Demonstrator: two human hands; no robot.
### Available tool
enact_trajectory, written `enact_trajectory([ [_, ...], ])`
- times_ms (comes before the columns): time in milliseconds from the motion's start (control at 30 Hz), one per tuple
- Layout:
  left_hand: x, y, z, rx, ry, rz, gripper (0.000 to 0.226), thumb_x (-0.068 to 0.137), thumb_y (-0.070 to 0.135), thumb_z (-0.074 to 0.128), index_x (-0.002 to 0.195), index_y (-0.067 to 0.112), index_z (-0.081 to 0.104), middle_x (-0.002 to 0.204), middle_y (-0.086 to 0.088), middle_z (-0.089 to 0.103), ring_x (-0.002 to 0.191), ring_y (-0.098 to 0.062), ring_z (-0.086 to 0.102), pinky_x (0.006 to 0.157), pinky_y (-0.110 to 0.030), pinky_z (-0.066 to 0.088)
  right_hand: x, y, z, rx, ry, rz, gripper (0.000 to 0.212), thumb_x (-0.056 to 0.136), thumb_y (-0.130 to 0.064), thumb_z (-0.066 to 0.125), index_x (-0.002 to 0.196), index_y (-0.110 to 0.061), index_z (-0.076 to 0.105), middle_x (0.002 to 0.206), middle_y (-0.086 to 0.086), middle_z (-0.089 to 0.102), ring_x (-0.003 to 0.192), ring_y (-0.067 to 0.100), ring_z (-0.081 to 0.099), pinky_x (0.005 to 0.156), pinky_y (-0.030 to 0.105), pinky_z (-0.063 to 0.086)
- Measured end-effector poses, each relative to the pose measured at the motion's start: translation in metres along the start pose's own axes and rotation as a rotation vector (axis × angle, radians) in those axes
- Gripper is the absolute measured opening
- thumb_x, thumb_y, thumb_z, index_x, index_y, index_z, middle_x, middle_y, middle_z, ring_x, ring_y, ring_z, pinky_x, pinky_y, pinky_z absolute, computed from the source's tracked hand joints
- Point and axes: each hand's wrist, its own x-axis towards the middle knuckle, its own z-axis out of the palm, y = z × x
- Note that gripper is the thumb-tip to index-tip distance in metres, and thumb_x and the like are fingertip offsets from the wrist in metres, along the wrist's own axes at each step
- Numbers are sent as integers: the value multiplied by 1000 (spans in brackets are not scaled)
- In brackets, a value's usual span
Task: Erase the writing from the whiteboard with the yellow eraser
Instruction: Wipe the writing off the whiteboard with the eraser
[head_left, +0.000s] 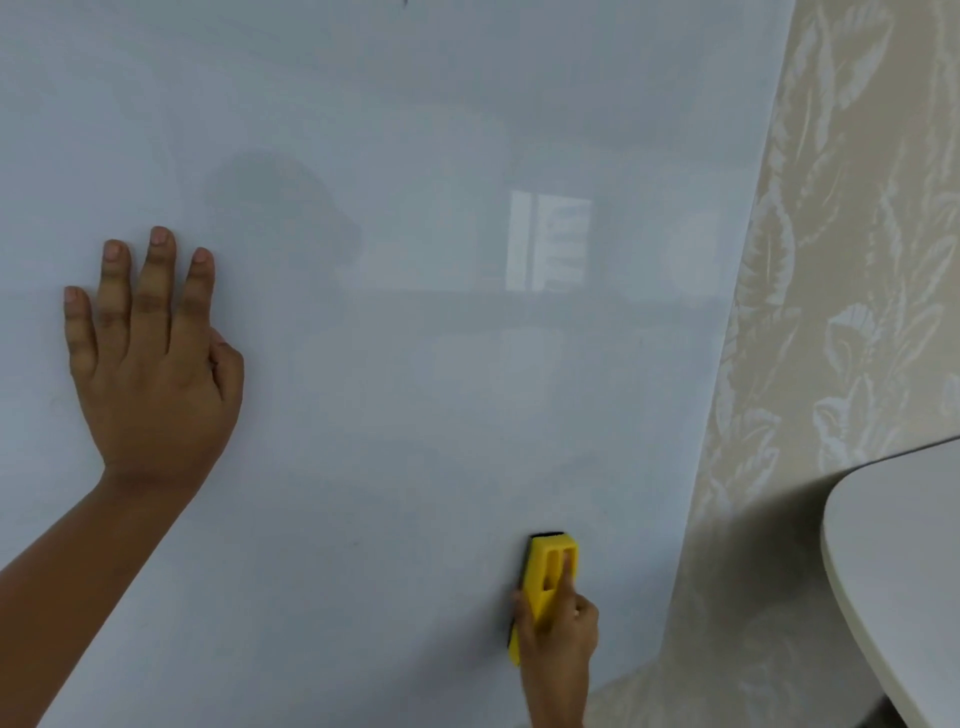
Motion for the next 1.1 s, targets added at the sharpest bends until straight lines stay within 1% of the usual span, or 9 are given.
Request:
enact_trajectory([
  [167,1,2,1,28,17,-16,47,98,7,31,145,6,35,151,-18,26,140,-39,20,106,-63,30,25,4,-15,117,105,275,74,85,-27,65,145,-26,22,98,26,48,88,40,52,84,48,47],
  [300,-2,-4,6,42,29,-7,47,99,9,29,146,9,32,153,-16,24,141,-38,19,106,-62,30,-11,-14,16,59,49,183,84,72,-17,76,142,-17,29,88,25,51,82,40,56,78,43,46],
  [400,-1,-6,7,34,21,-12,48,99,9,29,148,11,29,154,-14,21,142,-37,16,107,-61,29,-57,-19,39,58,-133,97,92,67,-17,79,137,3,24,107,25,51,89,40,56,84,41,44],
  [467,-2,-6,7,34,13,-7,49,99,9,29,148,11,28,154,-15,22,142,-37,16,107,-61,28,-76,-12,42,48,-213,14,91,71,-21,78,138,3,21,110,20,48,89,37,53,87,42,43],
  [567,-4,-2,4,75,39,11,49,98,8,34,146,9,31,152,-18,27,141,-39,20,110,-62,24,-62,-4,34,74,-119,138,91,69,-17,80,140,-7,24,102,26,52,85,40,55,83,43,46],
  [700,-4,3,0,128,59,24,50,96,7,38,146,9,31,152,-18,29,141,-38,21,116,-47,7,-20,-9,13,134,36,293,84,77,-17,73,144,-21,22,95,33,53,86,43,56,81,47,46],
  [867,-5,4,-1,157,54,3,51,97,9,37,147,10,29,153,-15,27,142,-34,18,117,-43,4,41,-74,-19,298,272,174,65,92,-31,54,146,-28,18,123,31,41,113,45,42,93,47,37],
  [967,-5,4,0,159,63,16,50,97,9,36,147,10,30,153,-15,27,142,-34,18,117,-42,3,50,-138,-20,292,345,-45,65,90,-33,56,144,-31,20,123,28,43,109,42,44,86,40,38],
  [1100,-4,2,2,176,64,26,50,97,11,35,147,10,29,153,-16,27,142,-34,18,118,-41,0,4,-184,-5,124,244,-456,66,84,-36,62,141,-32,29,117,23,53,95,41,53,83,47,45],
])
